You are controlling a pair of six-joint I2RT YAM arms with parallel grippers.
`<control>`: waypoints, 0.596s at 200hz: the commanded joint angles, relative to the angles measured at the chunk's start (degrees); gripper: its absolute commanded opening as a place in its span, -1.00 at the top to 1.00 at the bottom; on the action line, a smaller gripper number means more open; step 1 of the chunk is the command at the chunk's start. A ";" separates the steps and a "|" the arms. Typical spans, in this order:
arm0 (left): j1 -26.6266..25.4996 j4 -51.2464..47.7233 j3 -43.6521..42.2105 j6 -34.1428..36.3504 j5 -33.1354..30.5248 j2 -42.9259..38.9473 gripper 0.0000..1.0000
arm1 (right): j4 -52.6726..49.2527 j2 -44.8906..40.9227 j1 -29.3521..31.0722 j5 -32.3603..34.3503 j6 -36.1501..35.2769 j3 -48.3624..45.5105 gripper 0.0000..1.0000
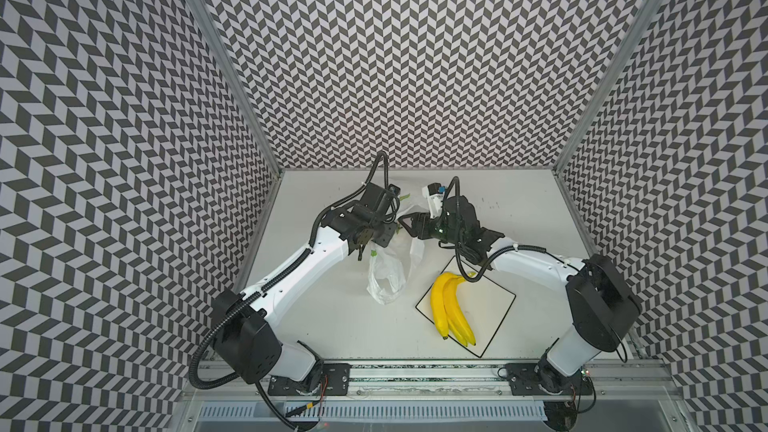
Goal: Take the fake fruits out of the plastic bag
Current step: 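Grasp the bag edge with the left gripper while the right reaches toward the bag mouth, then hold the bag open with the left gripper while the right grasps a strawberry inside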
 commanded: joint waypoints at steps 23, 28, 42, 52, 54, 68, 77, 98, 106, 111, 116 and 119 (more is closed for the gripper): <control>-0.07 7.09 1.29 -3.36 -1.81 -2.36 0.92 | 2.83 -7.99 -0.12 -1.52 -10.02 -4.93 -0.10; 0.04 7.74 0.87 -3.87 -1.56 -2.67 1.00 | 3.45 -9.60 0.07 -1.77 -12.77 -6.71 -0.09; 0.65 9.12 0.19 -4.75 -0.16 -3.44 1.00 | 5.79 -14.28 0.54 -5.40 -23.21 -11.83 -0.07; 0.88 9.57 -0.14 -5.02 0.87 -3.76 1.00 | 5.43 -17.38 1.51 -5.95 -33.39 -14.81 -0.05; 0.93 9.66 -0.19 -5.07 1.08 -3.81 1.00 | 5.32 -17.83 1.77 -5.71 -35.15 -15.34 -0.04; 1.06 10.40 -0.93 -5.13 1.96 -4.41 1.00 | 5.12 -19.81 3.14 -2.85 -47.79 -18.29 0.01; 1.27 10.96 -1.54 -5.26 2.65 -4.79 1.00 | 3.97 -19.61 3.66 -1.27 -53.55 -18.27 0.06; 1.56 11.38 -2.56 -5.61 4.09 -5.63 1.00 | 3.83 -16.44 4.71 2.03 -62.71 -15.78 0.20; 1.67 11.36 -2.80 -5.69 4.44 -6.03 1.00 | 5.67 -14.86 5.37 3.57 -64.91 -15.04 0.24; 1.76 11.45 -2.98 -5.72 4.66 -6.19 1.00 | 6.96 -13.52 5.72 4.23 -65.98 -14.46 0.27; 1.85 11.44 -3.18 -5.77 4.77 -6.43 1.00 | 8.33 -12.15 5.90 4.65 -66.62 -13.86 0.30; 1.91 11.46 -3.22 -5.79 4.83 -6.59 1.00 | 9.06 -11.28 6.00 4.82 -66.79 -13.36 0.32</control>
